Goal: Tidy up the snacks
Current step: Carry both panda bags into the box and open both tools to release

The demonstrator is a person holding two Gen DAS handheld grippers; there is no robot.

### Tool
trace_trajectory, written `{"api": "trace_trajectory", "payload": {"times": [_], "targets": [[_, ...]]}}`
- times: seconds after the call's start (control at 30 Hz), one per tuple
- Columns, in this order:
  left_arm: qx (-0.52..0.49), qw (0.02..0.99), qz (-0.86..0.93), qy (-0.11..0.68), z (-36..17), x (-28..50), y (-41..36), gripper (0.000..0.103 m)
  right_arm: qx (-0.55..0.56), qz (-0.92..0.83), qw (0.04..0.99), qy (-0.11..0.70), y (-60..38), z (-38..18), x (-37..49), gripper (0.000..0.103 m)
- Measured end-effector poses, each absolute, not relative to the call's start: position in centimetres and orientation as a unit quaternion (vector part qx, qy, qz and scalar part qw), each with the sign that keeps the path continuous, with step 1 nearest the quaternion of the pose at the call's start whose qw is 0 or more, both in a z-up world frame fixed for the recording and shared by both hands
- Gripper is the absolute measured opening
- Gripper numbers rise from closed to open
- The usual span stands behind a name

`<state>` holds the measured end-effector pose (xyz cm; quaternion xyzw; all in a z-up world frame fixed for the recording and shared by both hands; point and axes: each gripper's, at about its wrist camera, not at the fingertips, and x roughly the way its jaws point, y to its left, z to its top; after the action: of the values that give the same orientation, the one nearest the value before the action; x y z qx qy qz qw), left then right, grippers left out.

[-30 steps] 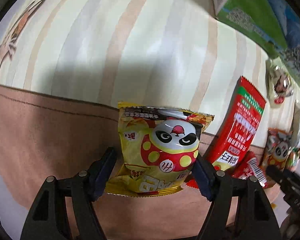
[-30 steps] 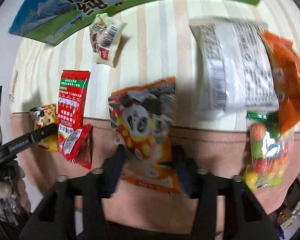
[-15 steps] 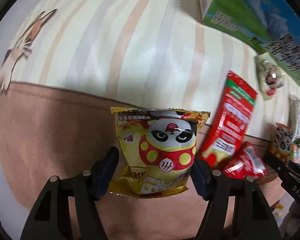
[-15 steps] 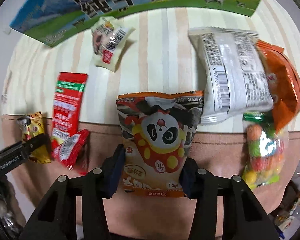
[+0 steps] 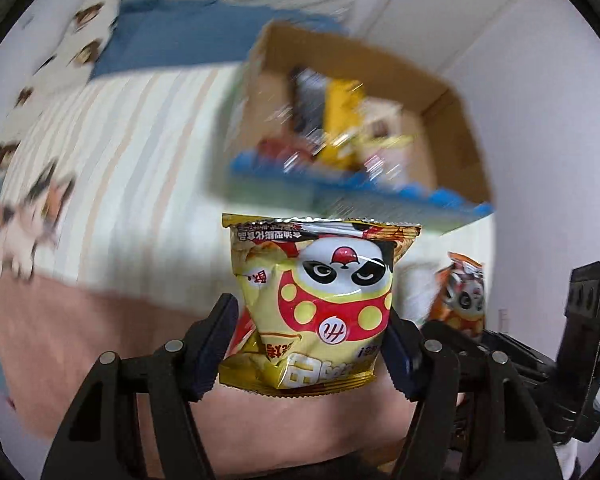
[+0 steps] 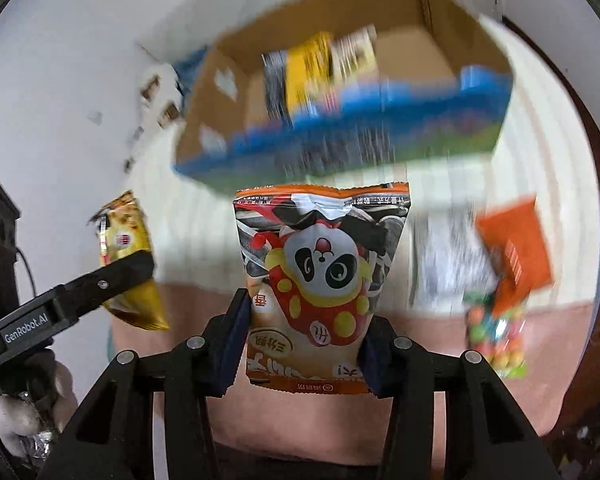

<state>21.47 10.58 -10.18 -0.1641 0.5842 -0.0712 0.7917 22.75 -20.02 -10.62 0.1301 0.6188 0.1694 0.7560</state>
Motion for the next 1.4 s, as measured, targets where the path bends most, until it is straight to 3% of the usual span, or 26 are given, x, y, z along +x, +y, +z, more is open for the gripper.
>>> {"api": "trace_trajectory", "payload": {"times": [0.17, 0.33, 0.73, 0.8, 0.83, 0.87, 0.93, 1.4], "targets": [[-0.137, 0.811, -0.084, 0.563, -8.4, 28.0, 8.2, 0.066, 0.121, 0.156, 0.795, 0.574, -21.6, -5.8, 29.6, 0.051], [-0.113, 0.805, -0.065, 0.579, -9.6, 35.8, 8.0, 0.066, 0.084, 0.114, 0.81, 0.57, -22.5, -4.9, 38.2, 0.051], [-0.071, 0.755, 0.003, 0.652, -18.9, 48.2, 8.7, 0.066, 0.033, 0.068, 0.779, 0.622, -22.9, -11.7, 51.8, 0.051], [-0.069, 0.752, 0.007, 0.655, -19.9, 49.3, 8.6, 0.067, 0.023, 0.063, 0.775, 0.628, -22.5, -12.9, 53.1, 0.055], [-0.064, 0.753, 0.003, 0.655, -20.4, 49.9, 8.6, 0.069, 0.022, 0.06, 0.77, 0.634, -22.5, -13.6, 53.1, 0.067], [-0.062, 0.752, 0.004, 0.656, -20.7, 50.2, 8.6, 0.077, 0.023, 0.06, 0.761, 0.645, -22.7, -14.3, 53.0, 0.082], [-0.071, 0.747, 0.002, 0.661, -21.5, 50.9, 8.8, 0.095, 0.029, 0.057, 0.756, 0.651, -23.0, -15.4, 53.6, 0.092], [-0.084, 0.759, -0.004, 0.645, -20.5, 48.8, 8.1, 0.095, 0.03, 0.05, 0.764, 0.642, -23.4, -15.5, 52.4, 0.096]]}}
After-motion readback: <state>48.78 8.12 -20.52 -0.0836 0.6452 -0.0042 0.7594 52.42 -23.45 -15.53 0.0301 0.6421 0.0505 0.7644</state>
